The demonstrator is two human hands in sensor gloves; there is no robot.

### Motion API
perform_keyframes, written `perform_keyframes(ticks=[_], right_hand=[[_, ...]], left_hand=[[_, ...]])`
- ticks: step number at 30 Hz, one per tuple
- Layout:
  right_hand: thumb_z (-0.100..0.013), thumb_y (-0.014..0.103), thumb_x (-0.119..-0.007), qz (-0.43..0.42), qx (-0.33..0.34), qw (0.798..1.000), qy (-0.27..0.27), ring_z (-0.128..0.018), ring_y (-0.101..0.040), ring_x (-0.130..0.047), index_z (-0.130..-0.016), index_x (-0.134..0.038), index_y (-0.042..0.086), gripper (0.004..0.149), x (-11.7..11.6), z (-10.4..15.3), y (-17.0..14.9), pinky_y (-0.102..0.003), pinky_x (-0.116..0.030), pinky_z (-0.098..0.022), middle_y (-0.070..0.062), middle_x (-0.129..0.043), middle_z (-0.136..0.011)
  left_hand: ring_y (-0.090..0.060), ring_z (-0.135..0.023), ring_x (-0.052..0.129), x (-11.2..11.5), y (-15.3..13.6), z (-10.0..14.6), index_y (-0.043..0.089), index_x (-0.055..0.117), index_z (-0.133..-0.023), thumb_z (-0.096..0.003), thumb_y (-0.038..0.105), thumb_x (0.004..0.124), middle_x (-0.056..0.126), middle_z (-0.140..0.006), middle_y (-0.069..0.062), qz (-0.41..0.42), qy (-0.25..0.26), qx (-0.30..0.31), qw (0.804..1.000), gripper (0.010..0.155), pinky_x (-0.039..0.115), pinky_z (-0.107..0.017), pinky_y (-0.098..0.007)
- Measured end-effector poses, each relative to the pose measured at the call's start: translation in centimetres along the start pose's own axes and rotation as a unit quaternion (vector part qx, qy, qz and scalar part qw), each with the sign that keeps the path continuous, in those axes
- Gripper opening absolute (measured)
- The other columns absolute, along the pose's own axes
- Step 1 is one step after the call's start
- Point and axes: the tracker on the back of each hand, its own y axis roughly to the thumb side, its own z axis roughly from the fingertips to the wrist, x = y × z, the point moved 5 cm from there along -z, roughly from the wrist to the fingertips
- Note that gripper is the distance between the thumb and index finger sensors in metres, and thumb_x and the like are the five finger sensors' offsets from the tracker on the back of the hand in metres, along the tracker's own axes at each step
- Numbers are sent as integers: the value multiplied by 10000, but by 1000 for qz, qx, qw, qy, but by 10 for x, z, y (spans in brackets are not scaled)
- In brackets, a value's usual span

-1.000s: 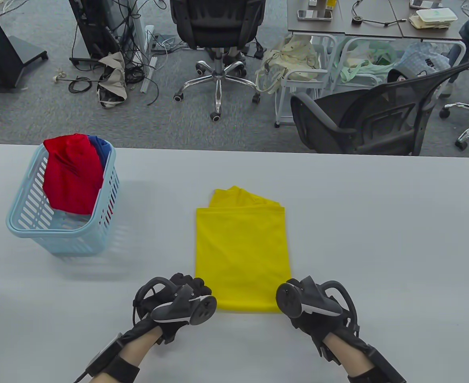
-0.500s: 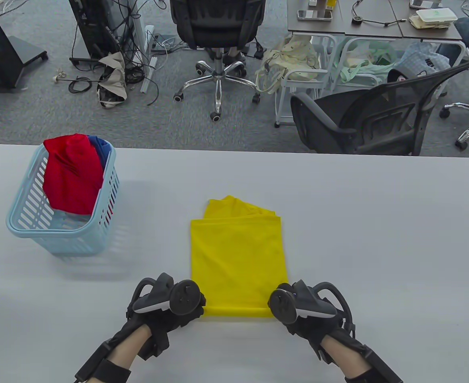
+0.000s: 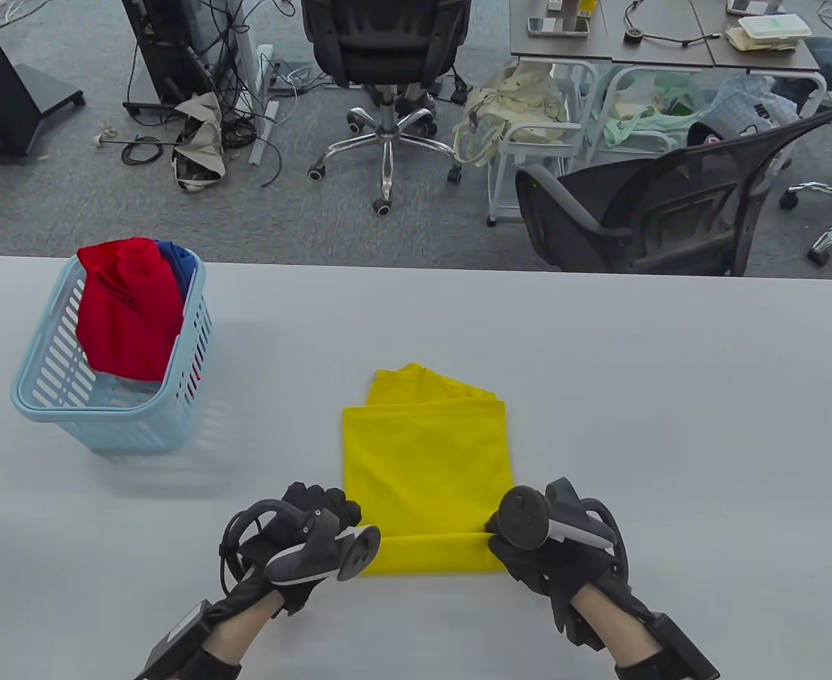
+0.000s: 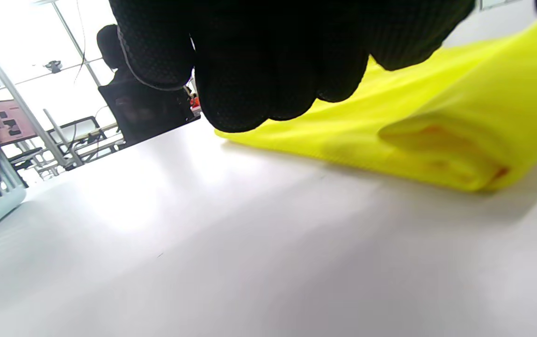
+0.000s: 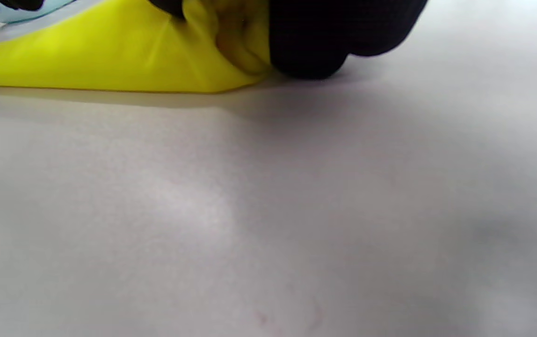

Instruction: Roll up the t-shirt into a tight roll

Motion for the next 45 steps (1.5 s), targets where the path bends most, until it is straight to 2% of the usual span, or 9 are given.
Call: perform_keyframes(ticks=[4, 9, 15, 18, 22, 31, 38, 42, 45], right_hand=[[-671, 397, -542, 3, -5, 1000, -1, -756, -272, -822, -1018, -596, 174, 416, 0, 0, 2, -468, -696, -588, -110, -632, -1001], [-656, 427, -615, 1, -23, 1000, -16, -779, -286, -850, -1017, -628, 177, 439, 7, 5, 0, -477, -716, -587, -115, -666, -1013], [-636, 420, -681, 171, -85, 972, -134, -859, -282, -775, -1091, -492, 191, 544, 36, 31, 19, -499, -654, -650, -119, -540, -1095], [-630, 409, -710, 133, 20, 988, -81, -968, -327, -681, -1100, -480, 228, 554, 16, 25, 42, -540, -586, -698, -114, -476, -1139], [-615, 429, -707, 198, 0, 980, -25, -1020, -313, -562, -1100, -328, 272, 636, -13, 8, 37, -547, -531, -727, -72, -365, -1162], [-660, 336, -637, 161, 21, 985, -61, -965, -289, -685, -1080, -456, 259, 464, 0, 3, 33, -515, -582, -711, -47, -533, -1115], [-672, 393, -547, -39, 24, 998, -31, -736, -208, -843, -1119, -442, 182, 505, 2, -4, 5, -436, -710, -593, -65, -657, -1009], [-662, 474, -574, -6, -32, 999, -37, -670, -105, -870, -1148, -298, 160, 641, 1, -7, -3, -365, -760, -548, -84, -522, -1073], [-659, 468, -591, -1, -40, 998, -40, -676, -127, -872, -1148, -318, 157, 640, 1, -6, -1, -385, -756, -552, -90, -535, -1071]], left_hand=[[-223, -874, 912, 6, 32, 4, 318, 659, -1045, -515, 492, 663, 800, -1064, -20, 59, -13, 99, 993, 557, 728, -727, -515], [-201, -881, 869, 23, 40, -2, 330, 583, -1066, -490, 545, 676, 730, -1085, -18, 8, -36, 117, 992, 622, 715, -738, -498], [-214, -875, 846, 27, 40, -2, 328, 552, -1077, -471, 570, 698, 713, -1070, -36, 18, -46, 115, 992, 669, 696, -744, -515], [-212, -866, 837, 28, 40, -4, 329, 534, -1077, -466, 575, 704, 707, -1061, -34, 19, -48, 115, 992, 680, 689, -745, -521], [-209, -867, 842, 28, 39, -3, 321, 513, -1091, -464, 568, 712, 711, -1062, -27, -7, -45, 107, 993, 703, 694, -743, -521], [-128, -668, 1004, 21, 21, -7, 306, 713, -999, -530, 411, 678, 935, -865, 56, 32, -29, 87, 995, 482, 837, -645, -437], [-134, -556, 1032, 32, -11, -12, 249, 761, -979, -535, 424, 665, 996, -761, 25, 184, -71, 61, 978, 487, 862, -586, -439], [-177, -580, 1011, 35, -20, -15, 269, 754, -975, -549, 454, 611, 979, -756, 13, 109, -56, 6, 993, 486, 826, -608, -474], [-148, -616, 1007, 26, -26, -12, 285, 750, -974, -536, 515, 584, 965, -793, 45, -72, -30, -47, 996, 521, 830, -624, -453]])
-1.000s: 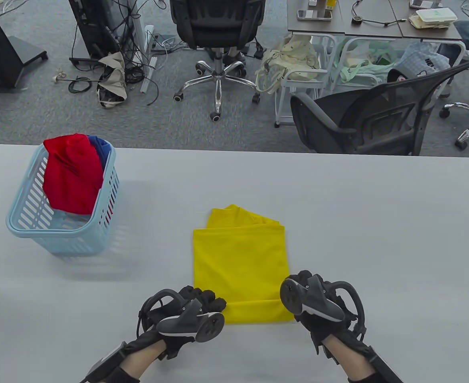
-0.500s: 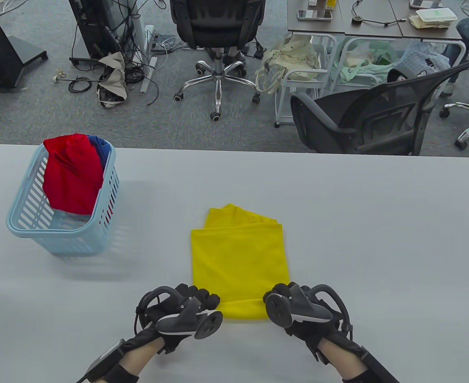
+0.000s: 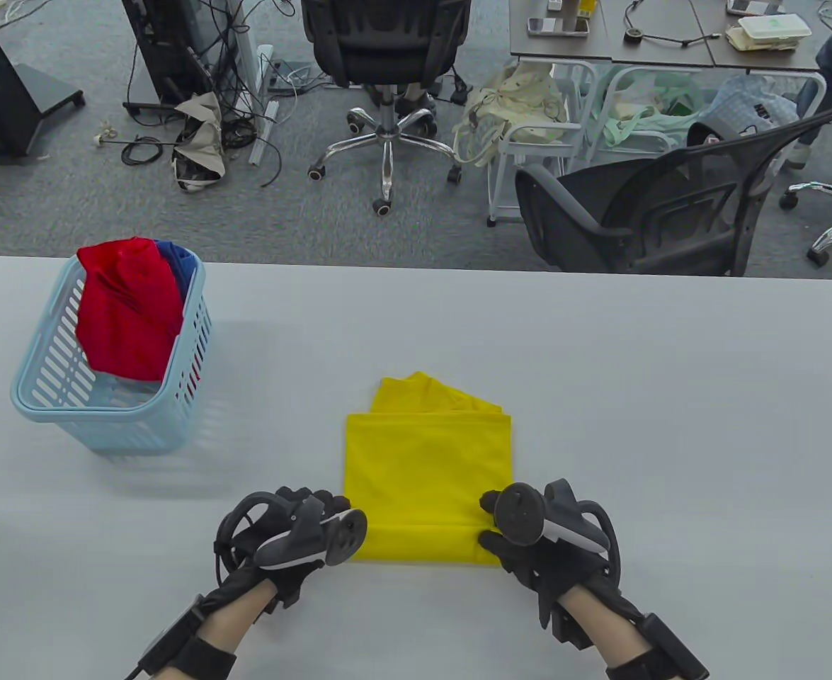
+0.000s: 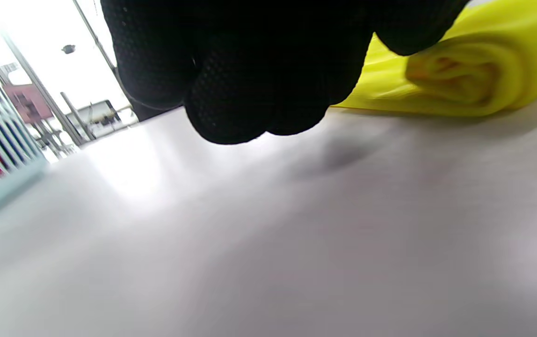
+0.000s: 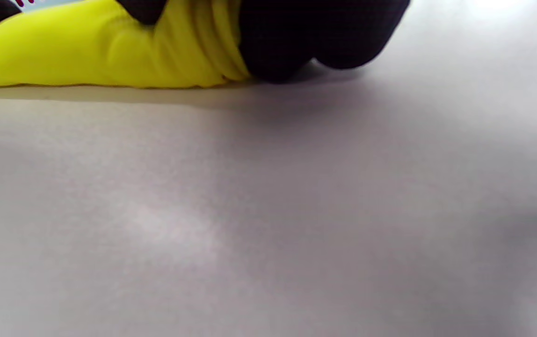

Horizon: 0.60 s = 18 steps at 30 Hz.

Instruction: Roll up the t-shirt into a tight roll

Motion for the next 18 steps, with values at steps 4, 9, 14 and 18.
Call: perform_keyframes(ticks=[4, 9, 14, 18], right_hand=[[-659, 465, -592, 3, -3, 1000, -1, -681, -134, -869, -1148, -325, 159, 636, 0, 0, 1, -392, -753, -557, -92, -538, -1071], [-652, 482, -613, 11, -26, 1000, -13, -690, -169, -878, -1147, -376, 161, 636, 4, 3, -1, -419, -749, -560, -102, -573, -1059], [-605, 529, -681, 125, -93, 983, -97, -746, -227, -866, -1141, -450, 188, 675, 27, 24, -5, -466, -728, -585, -119, -613, -1057], [-612, 450, -728, 133, -3, 985, -111, -980, -324, -633, -1135, -402, 255, 647, 32, 35, 18, -546, -547, -717, -121, -415, -1137]], left_hand=[[-181, -721, 959, -22, 12, 14, 279, 649, -1050, -538, 526, 581, 885, -926, 2, 52, 46, 32, 997, 573, 779, -676, -480], [-242, -901, 889, -18, 62, 22, 314, 559, -1095, -496, 485, 704, 743, -1110, -50, 86, 22, 152, 984, 640, 732, -720, -515], [-196, -911, 850, -12, 72, 18, 317, 497, -1105, -489, 512, 710, 689, -1120, -23, 4, 29, 151, 988, 681, 723, -742, -480], [-204, -912, 833, -8, 67, 15, 346, 494, -1101, -489, 510, 714, 677, -1115, -38, 33, 18, 144, 989, 670, 709, -745, -490]])
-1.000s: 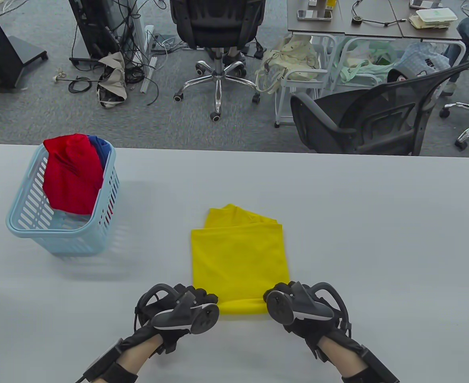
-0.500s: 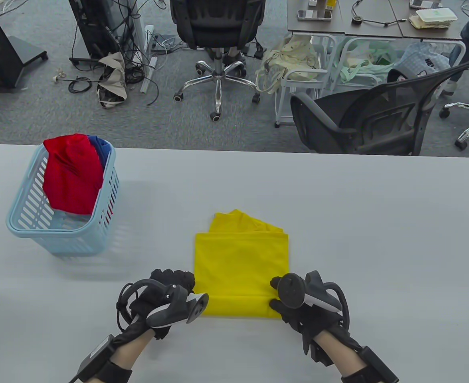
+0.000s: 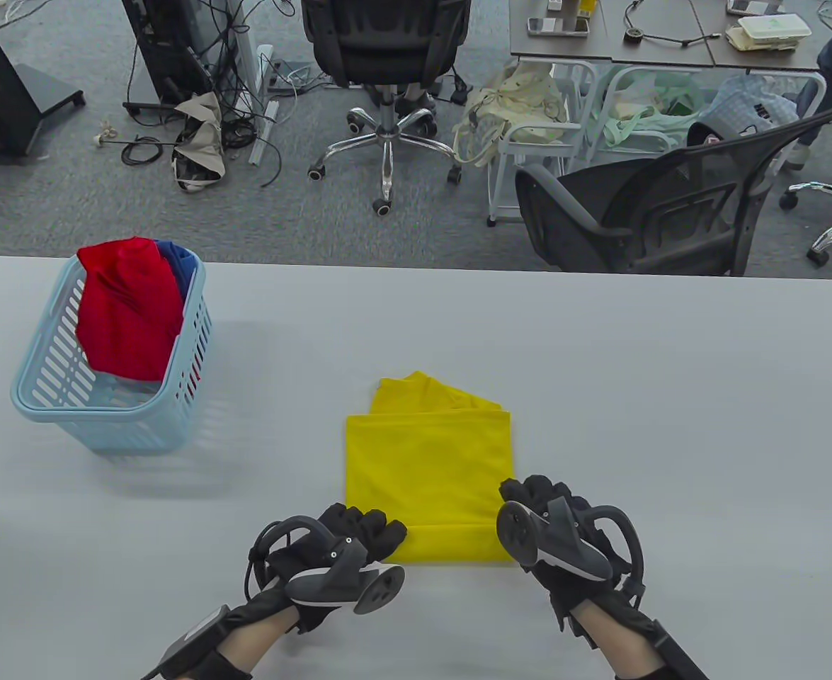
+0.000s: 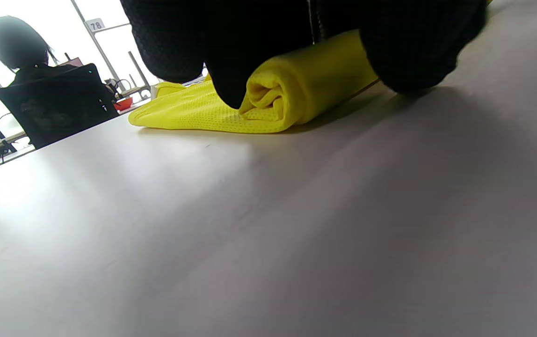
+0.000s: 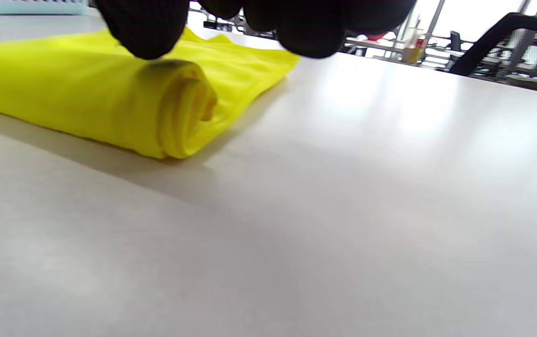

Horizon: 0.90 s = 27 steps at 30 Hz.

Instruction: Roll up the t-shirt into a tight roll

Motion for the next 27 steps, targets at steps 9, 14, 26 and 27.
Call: perform_keyframes(ticks=[9, 14, 26, 27], right_hand=[[-607, 412, -743, 43, 57, 995, 76, -1029, -338, -588, -1123, -341, 251, 673, -37, -12, 26, -549, -539, -722, -98, -391, -1163], [-641, 356, -651, 13, 64, 995, 74, -986, -301, -669, -1107, -419, 277, 526, -31, -15, 20, -532, -568, -713, -62, -510, -1130], [-657, 356, -494, -129, 63, 983, 114, -750, -266, -848, -1153, -425, 167, 535, -37, -18, 2, -490, -692, -604, -93, -690, -989], [-658, 357, -495, -131, 61, 983, 115, -749, -264, -848, -1152, -430, 167, 533, -37, -18, 1, -489, -693, -604, -93, -691, -989]], left_hand=[[-199, -897, 851, 5, -11, -3, 340, 489, -1105, -511, 452, 706, 718, -1077, -22, 1, -4, -16, 1000, 642, 722, -736, -498], [-161, -763, 991, -4, -24, -3, 296, 683, -1028, -525, 376, 698, 904, -934, 22, 62, 24, -16, 998, 509, 824, -666, -459], [-154, -557, 1051, 10, -64, 0, 251, 800, -946, -529, 503, 613, 1025, -704, 33, 192, 20, -82, 978, 522, 859, -581, -442], [-157, -591, 1040, 7, -64, 2, 261, 781, -959, -530, 496, 627, 1007, -739, 39, 152, 28, -92, 984, 513, 849, -599, -446]])
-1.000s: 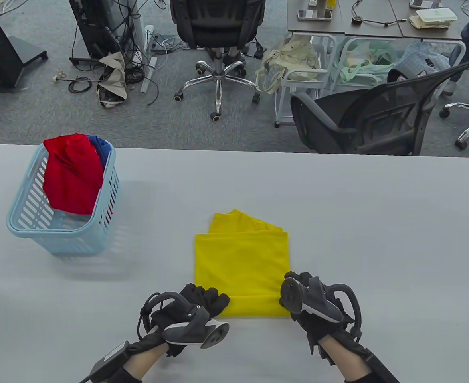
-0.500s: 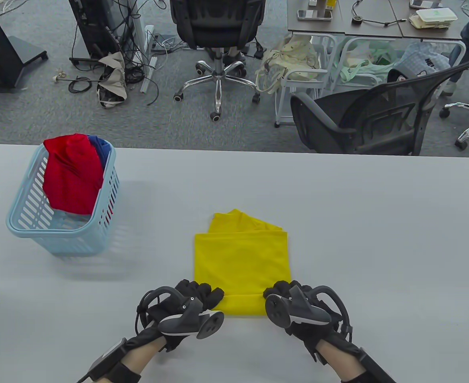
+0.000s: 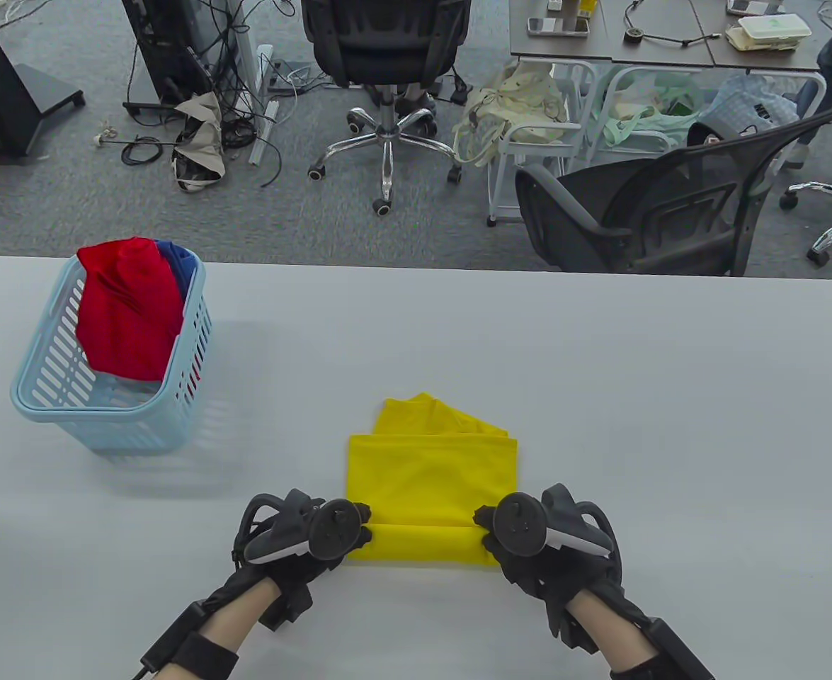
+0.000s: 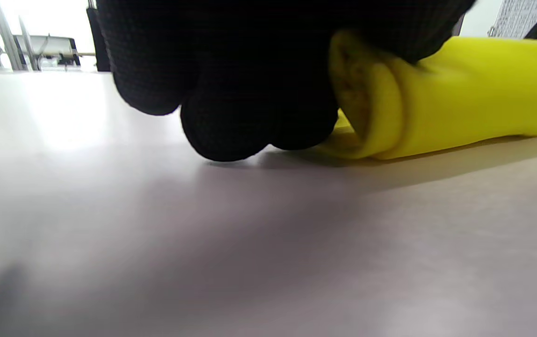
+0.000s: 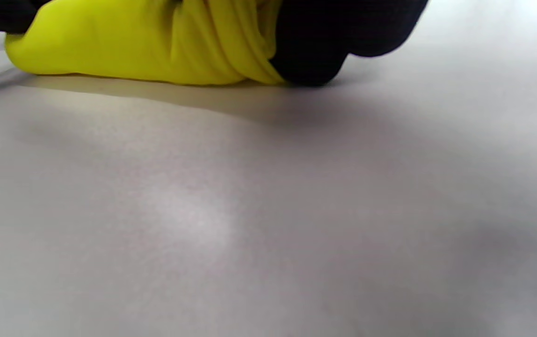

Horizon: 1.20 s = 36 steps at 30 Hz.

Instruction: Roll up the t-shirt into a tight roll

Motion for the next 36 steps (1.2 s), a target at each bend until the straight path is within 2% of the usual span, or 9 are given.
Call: perform_keyframes(ticks=[2, 4, 8, 11, 15, 21, 28, 32, 36], right_hand=[[-658, 363, -496, -10, -1, 1000, 3, -747, -260, -848, -1151, -431, 168, 534, 0, 0, -2, -486, -694, -602, -90, -687, -990], [-659, 366, -498, -16, 0, 1000, 4, -746, -261, -848, -1151, -433, 166, 535, 0, 0, -3, -486, -694, -602, -90, -686, -990], [-658, 366, -500, -9, -1, 1000, 2, -753, -266, -845, -1150, -433, 160, 538, -1, 1, -2, -490, -693, -606, -97, -682, -994], [-657, 414, -528, 2, -28, 1000, -11, -754, -282, -866, -1144, -468, 144, 560, 4, 5, -6, -495, -705, -596, -98, -711, -990], [-588, 596, -614, 169, -148, 969, -100, -768, -278, -870, -1146, -479, 177, 711, 31, 27, -16, -491, -708, -600, -93, -710, -1018], [-606, 450, -736, 133, 3, 987, -88, -923, -303, -704, -1099, -502, 287, 570, 22, 30, 29, -528, -589, -691, -78, -516, -1117], [-586, 462, -764, 233, -31, 970, -56, -1021, -329, -603, -1135, -361, 273, 707, -6, 10, 37, -535, -556, -713, -60, -420, -1176], [-623, 428, -700, 196, -28, 979, -48, -1040, -327, -613, -1139, -364, 281, 633, -3, 7, 28, -533, -563, -714, -52, -461, -1174], [-633, 386, -628, 75, 5, 997, -25, -932, -309, -761, -1152, -421, 239, 578, 6, 9, 16, -499, -646, -663, -79, -621, -1105]], left_hand=[[-156, -676, 1020, -15, 7, 9, 290, 729, -997, -521, 498, 662, 962, -840, 48, -75, 72, 6, 995, 525, 833, -637, -450], [-149, -729, 1000, -26, 17, 16, 300, 692, -1020, -509, 484, 696, 924, -900, 43, -68, 101, 38, 992, 544, 817, -662, -455], [-183, -809, 972, -20, 44, 19, 315, 691, -1032, -488, 463, 735, 876, -991, 10, -42, 75, 99, 991, 565, 795, -682, -479], [-197, -879, 926, -1, 56, 16, 316, 671, -1047, -485, 476, 732, 817, -1057, -4, -106, 19, 109, 988, 588, 769, -708, -492], [-211, -892, 908, 2, 59, 15, 292, 669, -1055, -471, 502, 743, 799, -1067, -18, -118, 23, 112, 987, 625, 751, -718, -505], [-262, -929, 829, 8, 56, 12, 320, 613, -1071, -453, 541, 743, 698, -1093, -65, -129, 8, 101, 986, 669, 699, -736, -542], [-251, -947, 801, 19, 46, 4, 289, 481, -1119, -521, 452, 663, 667, -1104, -56, -136, -28, 78, 987, 646, 674, -748, -538], [-192, -855, 922, 9, 43, 2, 285, 609, -1072, -538, 401, 645, 815, -1012, 6, -119, -4, 77, 990, 548, 746, -720, -500], [-187, -714, 1009, 3, 26, 1, 246, 684, -1043, -532, 398, 646, 938, -886, 3, -1, -32, 70, 997, 535, 811, -662, -477]])
